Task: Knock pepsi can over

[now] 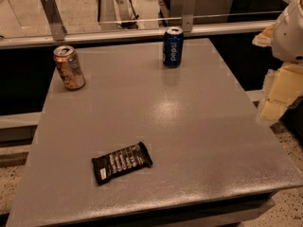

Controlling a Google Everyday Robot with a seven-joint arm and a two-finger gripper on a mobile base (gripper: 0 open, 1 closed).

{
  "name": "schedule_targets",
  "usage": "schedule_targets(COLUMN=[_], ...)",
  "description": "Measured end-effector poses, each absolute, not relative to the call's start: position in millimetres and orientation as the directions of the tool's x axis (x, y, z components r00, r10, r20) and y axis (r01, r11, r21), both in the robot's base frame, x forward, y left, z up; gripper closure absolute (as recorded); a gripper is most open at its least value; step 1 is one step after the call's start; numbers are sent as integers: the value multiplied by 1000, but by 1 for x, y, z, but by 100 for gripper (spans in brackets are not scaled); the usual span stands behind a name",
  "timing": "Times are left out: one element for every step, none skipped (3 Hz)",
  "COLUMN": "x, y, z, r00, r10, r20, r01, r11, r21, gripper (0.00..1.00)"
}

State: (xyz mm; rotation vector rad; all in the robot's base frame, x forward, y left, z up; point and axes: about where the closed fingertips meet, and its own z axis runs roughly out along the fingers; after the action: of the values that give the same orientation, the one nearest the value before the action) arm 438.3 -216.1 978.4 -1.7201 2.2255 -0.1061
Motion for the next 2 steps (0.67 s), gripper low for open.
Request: schedule_targets(x=[438,467], y=[-216,-213], z=[978,965], r00=[-220,-212], r10=[-953,-942], r20=[-209,-258], r01=[-929,-922], r11=[270,281], r21=[-254,-267], gripper=[0,0])
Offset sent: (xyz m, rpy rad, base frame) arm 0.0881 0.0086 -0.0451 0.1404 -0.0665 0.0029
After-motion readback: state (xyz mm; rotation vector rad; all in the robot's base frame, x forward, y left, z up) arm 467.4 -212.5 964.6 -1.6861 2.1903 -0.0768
